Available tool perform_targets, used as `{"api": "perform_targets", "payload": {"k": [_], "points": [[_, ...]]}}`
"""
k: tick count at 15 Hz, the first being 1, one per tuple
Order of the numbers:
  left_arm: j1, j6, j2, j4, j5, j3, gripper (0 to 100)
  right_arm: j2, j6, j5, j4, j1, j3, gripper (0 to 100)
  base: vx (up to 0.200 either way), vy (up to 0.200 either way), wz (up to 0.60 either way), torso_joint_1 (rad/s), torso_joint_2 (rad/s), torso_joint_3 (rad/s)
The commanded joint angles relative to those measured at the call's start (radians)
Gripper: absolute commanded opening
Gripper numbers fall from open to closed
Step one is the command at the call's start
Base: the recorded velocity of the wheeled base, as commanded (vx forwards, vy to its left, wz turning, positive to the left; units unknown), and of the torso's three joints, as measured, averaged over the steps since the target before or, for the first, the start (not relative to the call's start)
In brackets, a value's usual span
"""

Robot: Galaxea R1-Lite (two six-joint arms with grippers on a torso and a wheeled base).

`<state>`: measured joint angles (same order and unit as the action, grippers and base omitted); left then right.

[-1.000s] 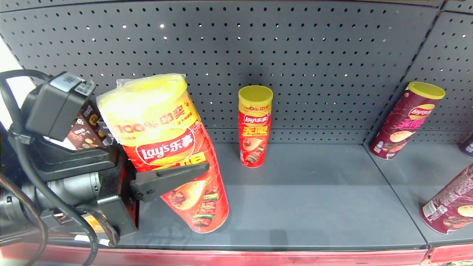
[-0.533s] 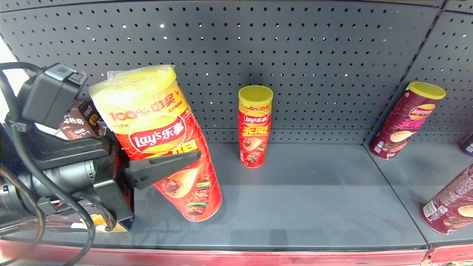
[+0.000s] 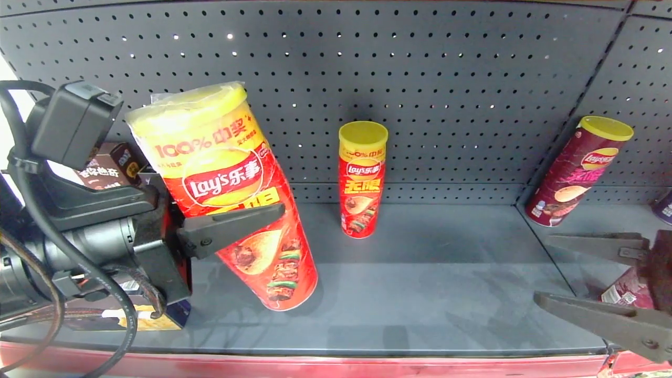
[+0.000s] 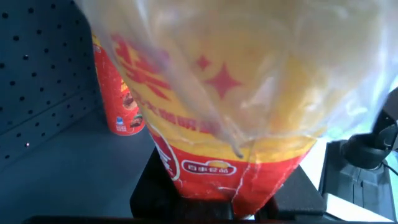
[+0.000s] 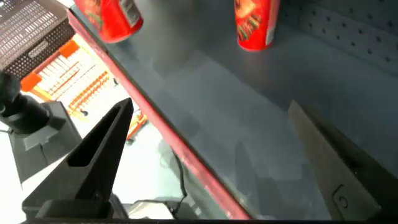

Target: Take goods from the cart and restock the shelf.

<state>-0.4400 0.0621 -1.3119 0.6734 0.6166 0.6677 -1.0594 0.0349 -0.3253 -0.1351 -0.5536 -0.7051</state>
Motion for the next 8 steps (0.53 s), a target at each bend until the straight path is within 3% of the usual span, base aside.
{"api": "perform_targets", "payload": {"k": [1,4,8], "points": [[0.0,-0.001,-0.006,0.002,0.0,-0.002,0,-0.133,0.002,-0.003,-0.046,-0.02,-0.037,100,0.0,0.0,0.0,0.0,0.0,0.0],[0.007,-0.001,-0.009,-0.008,0.025,0.001,0,-0.238,0.003,-0.004,-0.133,-0.014,-0.047,100,0.0,0.0,0.0,0.0,0.0,0.0],[0.009,-0.001,0.005,-0.129,0.06,0.03,0,-0.416,0.059,-0.074,-0.336,0.04,-0.103,100,0.0,0.0,0.0,0.0,0.0,0.0]]}}
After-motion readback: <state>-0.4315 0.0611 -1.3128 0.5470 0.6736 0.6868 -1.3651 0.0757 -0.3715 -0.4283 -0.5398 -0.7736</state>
